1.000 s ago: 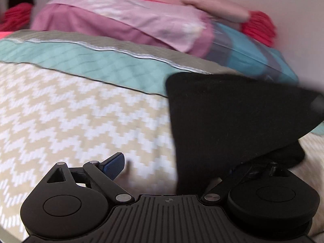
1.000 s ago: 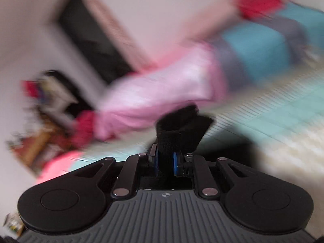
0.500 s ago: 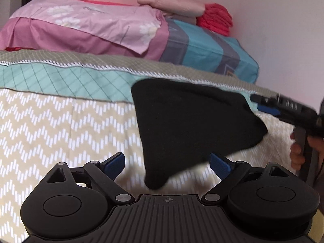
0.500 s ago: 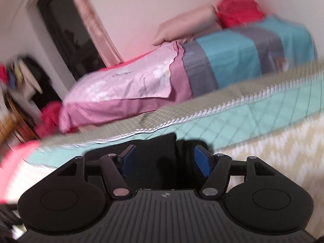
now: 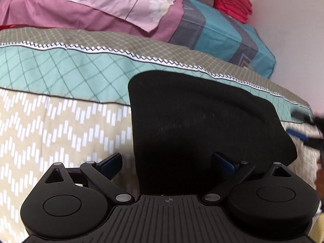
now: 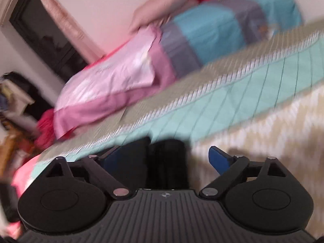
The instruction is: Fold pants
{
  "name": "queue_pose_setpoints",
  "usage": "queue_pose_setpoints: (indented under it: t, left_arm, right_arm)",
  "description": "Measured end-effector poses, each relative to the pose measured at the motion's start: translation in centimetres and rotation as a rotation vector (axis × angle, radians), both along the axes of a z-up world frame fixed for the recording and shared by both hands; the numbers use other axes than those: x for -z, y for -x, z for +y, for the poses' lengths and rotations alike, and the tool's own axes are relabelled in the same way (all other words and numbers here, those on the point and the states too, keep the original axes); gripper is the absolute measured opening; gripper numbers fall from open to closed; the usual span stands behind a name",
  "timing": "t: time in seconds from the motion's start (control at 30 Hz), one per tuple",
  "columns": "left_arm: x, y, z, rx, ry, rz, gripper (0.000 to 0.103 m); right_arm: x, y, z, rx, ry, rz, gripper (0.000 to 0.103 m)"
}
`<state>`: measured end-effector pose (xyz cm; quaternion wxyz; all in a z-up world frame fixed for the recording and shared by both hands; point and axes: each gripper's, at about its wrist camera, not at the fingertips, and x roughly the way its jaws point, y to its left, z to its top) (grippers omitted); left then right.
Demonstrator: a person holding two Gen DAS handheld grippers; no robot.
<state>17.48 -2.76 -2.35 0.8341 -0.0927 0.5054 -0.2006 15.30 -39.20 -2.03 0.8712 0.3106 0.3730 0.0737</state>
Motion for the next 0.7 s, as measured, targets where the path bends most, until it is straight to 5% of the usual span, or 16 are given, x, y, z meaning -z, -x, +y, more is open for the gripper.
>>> queue_pose_setpoints:
  t: [0.13,0.2,0.27,0.5,0.7]
  left_arm:
    - [1.4,-1.4,-0.9,0.019,0.092,0.093,0.103]
    - [1.3,-1.2,-1.6,0.019,0.099,0.081,0.103]
    - [0.6,-0.5,-2.4,0.044,0.082,0.069,0.103]
    - [-5.9,5.0,-2.9,0.144,0.093,-0.055,0.103]
    - [-10.0,13.7,-1.0,0.21,0.088,-0.094,0.103]
  right_arm:
    - [2.2,1.2,1.3,-0.074,-0.091,0.07,0.09]
    - [2.2,1.8,3.0,-0.095,-0.001,0.061,0.06]
    - [1.6,2.2,3.5,-0.118,0.008,0.035,0.045]
    - [-4.8,7.9,3.9,-0.135,-0.05,-0.043,0.043]
    - [-8.4,17.9,5.5,-0.123,-0.105,-0.066,0.043]
